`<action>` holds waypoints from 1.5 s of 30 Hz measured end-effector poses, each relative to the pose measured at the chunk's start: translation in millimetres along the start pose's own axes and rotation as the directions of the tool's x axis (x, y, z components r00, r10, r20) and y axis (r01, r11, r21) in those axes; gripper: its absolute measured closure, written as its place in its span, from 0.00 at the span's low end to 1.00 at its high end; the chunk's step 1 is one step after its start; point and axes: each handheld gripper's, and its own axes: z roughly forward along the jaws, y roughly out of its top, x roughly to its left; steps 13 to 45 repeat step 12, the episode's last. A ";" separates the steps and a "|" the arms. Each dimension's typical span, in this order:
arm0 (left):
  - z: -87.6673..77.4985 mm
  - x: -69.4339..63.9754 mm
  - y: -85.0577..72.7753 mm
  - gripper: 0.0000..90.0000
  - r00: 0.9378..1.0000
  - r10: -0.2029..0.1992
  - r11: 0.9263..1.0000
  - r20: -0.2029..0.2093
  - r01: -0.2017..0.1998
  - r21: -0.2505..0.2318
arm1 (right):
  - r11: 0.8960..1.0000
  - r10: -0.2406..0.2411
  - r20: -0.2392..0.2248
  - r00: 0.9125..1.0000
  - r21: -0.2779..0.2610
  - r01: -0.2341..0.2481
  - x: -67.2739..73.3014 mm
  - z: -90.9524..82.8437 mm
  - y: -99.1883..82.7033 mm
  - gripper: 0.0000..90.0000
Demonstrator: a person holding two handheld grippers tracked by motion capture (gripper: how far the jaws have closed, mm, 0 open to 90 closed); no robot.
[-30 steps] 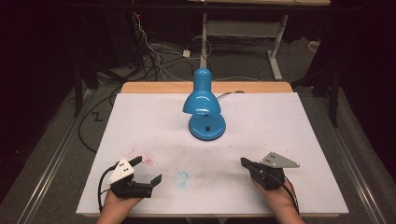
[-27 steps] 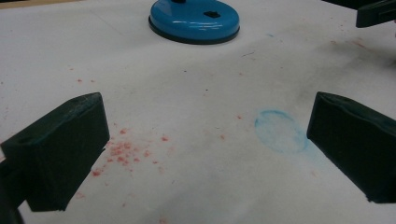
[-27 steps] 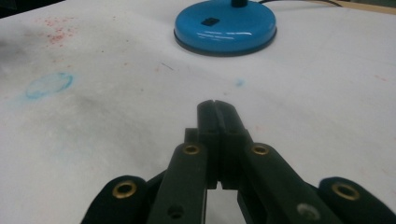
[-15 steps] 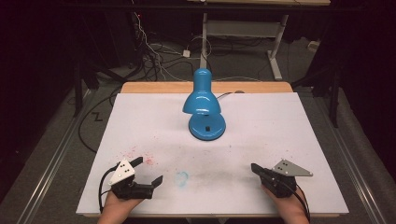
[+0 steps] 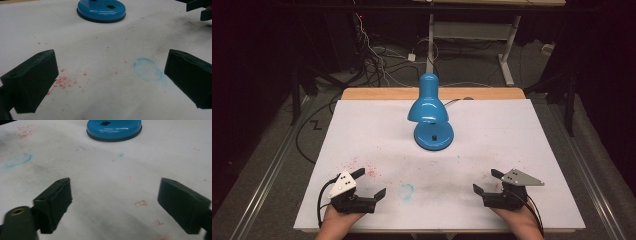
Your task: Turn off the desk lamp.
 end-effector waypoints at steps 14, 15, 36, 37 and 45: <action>0.2 1.9 0.0 0.00 1.000 -0.003 1.000 -0.008 0.003 0.005 | 0.997 0.006 0.054 0.999 -0.075 -0.002 -2.9 -7.3 -1.3 0.00; 0.2 1.9 0.0 0.00 1.000 -0.003 1.000 -0.008 0.003 0.005 | 0.997 0.006 0.054 0.999 -0.075 -0.002 -2.9 -7.3 -1.3 0.00; 0.2 1.9 0.0 0.00 1.000 -0.003 1.000 -0.008 0.003 0.005 | 0.997 0.006 0.054 0.999 -0.075 -0.002 -2.9 -7.3 -1.3 0.00; 0.2 1.9 0.0 0.00 1.000 -0.003 1.000 -0.008 0.003 0.005 | 0.997 0.006 0.054 0.999 -0.075 -0.002 -2.9 -7.3 -1.3 0.00; 0.2 1.9 0.0 0.00 1.000 -0.003 1.000 -0.008 0.003 0.005 | 0.997 0.006 0.054 0.999 -0.075 -0.002 -2.9 -7.3 -1.3 0.00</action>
